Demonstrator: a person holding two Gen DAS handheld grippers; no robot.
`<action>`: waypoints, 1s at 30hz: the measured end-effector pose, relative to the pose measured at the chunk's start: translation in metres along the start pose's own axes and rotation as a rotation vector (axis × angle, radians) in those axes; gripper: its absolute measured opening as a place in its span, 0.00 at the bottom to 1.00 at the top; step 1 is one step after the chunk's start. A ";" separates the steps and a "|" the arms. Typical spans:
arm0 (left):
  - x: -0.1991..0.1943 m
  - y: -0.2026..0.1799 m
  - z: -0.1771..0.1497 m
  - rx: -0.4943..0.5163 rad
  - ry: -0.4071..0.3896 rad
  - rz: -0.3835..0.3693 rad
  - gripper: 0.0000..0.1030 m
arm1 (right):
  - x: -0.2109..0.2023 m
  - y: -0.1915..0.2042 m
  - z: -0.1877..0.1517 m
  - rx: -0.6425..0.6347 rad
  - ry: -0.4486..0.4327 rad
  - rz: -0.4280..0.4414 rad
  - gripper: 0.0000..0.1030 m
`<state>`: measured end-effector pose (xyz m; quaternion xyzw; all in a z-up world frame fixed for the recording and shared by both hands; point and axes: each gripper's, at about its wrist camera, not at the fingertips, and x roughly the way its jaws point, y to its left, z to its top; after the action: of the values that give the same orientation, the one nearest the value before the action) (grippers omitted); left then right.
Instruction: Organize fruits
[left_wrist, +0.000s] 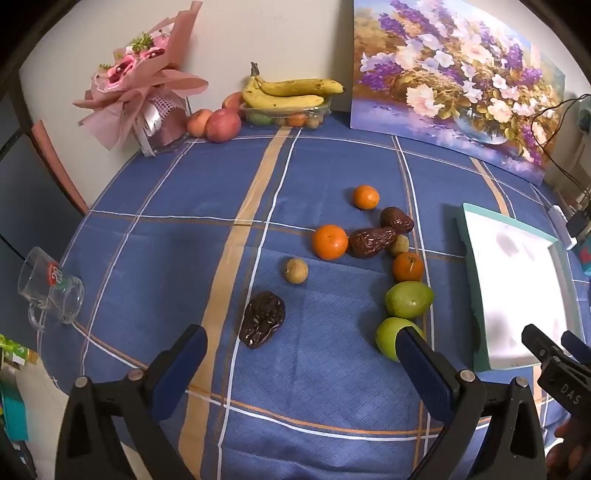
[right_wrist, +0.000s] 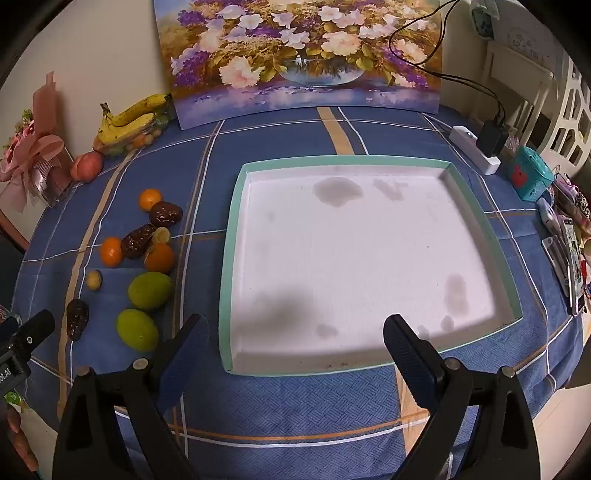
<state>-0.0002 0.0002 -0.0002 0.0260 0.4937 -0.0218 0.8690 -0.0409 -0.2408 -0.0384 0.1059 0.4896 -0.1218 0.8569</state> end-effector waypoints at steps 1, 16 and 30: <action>0.000 0.000 0.000 0.002 0.000 0.001 1.00 | 0.001 0.000 0.000 0.000 0.000 0.001 0.93; 0.006 0.006 -0.003 -0.027 0.029 0.021 1.00 | 0.003 -0.001 0.001 -0.012 0.025 0.000 0.93; 0.008 0.011 -0.003 -0.044 0.034 0.037 1.00 | 0.004 0.002 -0.002 -0.020 0.026 0.002 0.93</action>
<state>0.0024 0.0115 -0.0082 0.0163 0.5083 0.0058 0.8610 -0.0398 -0.2389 -0.0428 0.0996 0.5018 -0.1146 0.8516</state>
